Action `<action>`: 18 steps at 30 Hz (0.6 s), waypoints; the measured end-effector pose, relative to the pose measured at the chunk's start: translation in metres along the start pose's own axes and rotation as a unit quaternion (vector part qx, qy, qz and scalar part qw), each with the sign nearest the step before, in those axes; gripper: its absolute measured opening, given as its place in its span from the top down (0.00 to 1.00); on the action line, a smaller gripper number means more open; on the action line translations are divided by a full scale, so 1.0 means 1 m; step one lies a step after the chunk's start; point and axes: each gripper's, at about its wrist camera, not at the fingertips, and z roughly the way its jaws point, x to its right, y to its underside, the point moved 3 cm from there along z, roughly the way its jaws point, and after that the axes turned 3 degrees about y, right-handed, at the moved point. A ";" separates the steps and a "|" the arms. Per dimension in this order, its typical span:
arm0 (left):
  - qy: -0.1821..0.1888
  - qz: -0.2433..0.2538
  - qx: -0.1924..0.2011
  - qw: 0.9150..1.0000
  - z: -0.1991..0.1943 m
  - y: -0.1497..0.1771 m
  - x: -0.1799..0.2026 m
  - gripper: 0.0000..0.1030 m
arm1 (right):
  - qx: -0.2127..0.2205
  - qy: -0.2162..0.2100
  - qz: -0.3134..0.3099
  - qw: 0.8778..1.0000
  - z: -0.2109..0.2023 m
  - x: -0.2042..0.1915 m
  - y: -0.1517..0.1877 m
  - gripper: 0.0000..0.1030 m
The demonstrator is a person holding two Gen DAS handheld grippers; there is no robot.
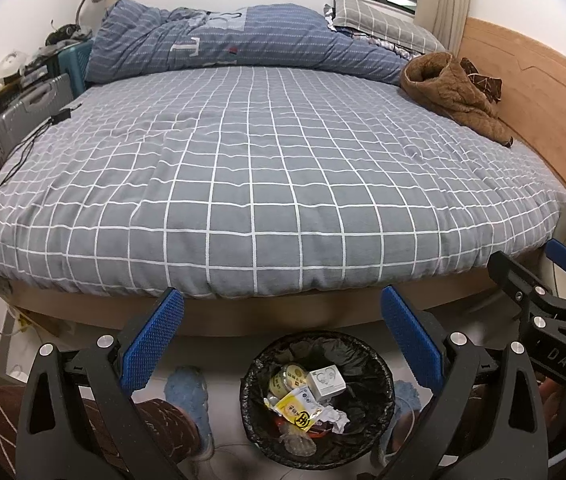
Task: Collect trash
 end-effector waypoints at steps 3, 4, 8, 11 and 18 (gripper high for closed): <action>-0.001 -0.002 -0.003 1.000 0.001 0.000 0.000 0.06 | 0.000 -0.001 0.000 1.000 0.000 0.000 0.000 0.07; -0.003 -0.002 -0.004 1.000 0.001 0.000 0.000 0.06 | 0.000 -0.001 0.000 1.000 0.001 -0.001 0.000 0.07; -0.010 -0.005 -0.004 1.000 0.001 0.000 -0.002 0.06 | -0.001 -0.003 -0.002 1.000 0.002 -0.001 0.000 0.07; -0.012 -0.012 -0.007 1.000 0.002 0.000 -0.004 0.06 | -0.001 -0.004 -0.003 1.000 0.002 -0.002 0.001 0.07; -0.015 -0.005 -0.003 1.000 0.000 -0.001 -0.003 0.06 | -0.001 -0.005 -0.005 1.000 0.002 -0.003 0.002 0.07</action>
